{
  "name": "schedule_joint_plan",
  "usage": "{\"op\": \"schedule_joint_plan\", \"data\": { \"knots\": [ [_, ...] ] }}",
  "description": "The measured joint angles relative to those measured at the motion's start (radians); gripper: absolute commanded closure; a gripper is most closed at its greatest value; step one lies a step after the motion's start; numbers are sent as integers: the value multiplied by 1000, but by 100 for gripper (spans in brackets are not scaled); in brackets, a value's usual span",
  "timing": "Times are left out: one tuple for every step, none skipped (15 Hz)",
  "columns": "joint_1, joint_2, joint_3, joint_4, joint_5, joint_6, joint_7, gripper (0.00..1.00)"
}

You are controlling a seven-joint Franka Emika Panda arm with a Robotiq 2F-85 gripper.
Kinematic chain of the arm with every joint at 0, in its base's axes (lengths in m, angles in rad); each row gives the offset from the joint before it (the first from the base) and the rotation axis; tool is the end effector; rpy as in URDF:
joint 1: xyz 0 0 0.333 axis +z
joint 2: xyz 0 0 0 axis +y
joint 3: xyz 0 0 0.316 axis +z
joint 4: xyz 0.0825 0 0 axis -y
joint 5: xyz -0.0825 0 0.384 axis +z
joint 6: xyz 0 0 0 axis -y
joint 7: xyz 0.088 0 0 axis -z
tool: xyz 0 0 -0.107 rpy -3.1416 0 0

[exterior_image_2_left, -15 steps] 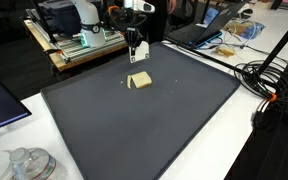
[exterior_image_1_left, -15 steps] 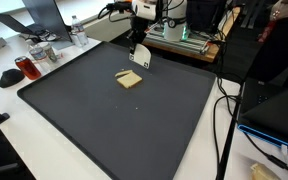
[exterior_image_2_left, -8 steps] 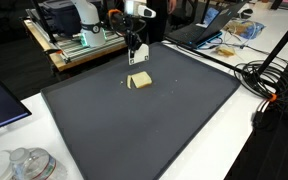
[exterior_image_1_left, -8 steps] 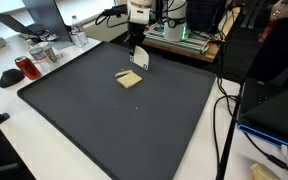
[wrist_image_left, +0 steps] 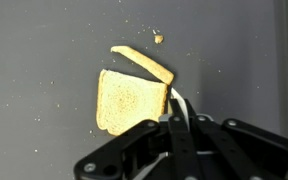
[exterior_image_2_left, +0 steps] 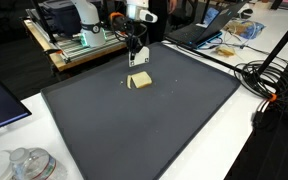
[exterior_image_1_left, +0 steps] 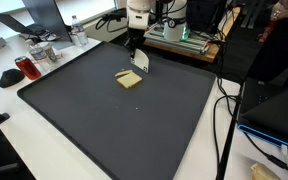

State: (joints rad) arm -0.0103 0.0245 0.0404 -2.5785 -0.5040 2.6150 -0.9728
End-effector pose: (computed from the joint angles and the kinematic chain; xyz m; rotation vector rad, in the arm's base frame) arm 0.4444 0.0242 0.2522 2.1860 1.9162 -0.1524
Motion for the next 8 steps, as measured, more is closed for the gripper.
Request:
{"op": "schedule_joint_plan", "data": {
  "knots": [
    [0, 9, 0, 3, 0, 0, 1, 99],
    [0, 17, 0, 7, 2, 0, 1, 99],
    [0, 26, 0, 12, 4, 0, 2, 99],
    [0, 35, 0, 17, 8, 0, 3, 99],
    [0, 44, 0, 23, 13, 0, 5, 99],
    [0, 54, 0, 29, 17, 0, 10, 99],
    [0, 63, 0, 36, 18, 0, 18, 99],
    [0, 72, 0, 43, 18, 0, 29, 99]
  ]
}}
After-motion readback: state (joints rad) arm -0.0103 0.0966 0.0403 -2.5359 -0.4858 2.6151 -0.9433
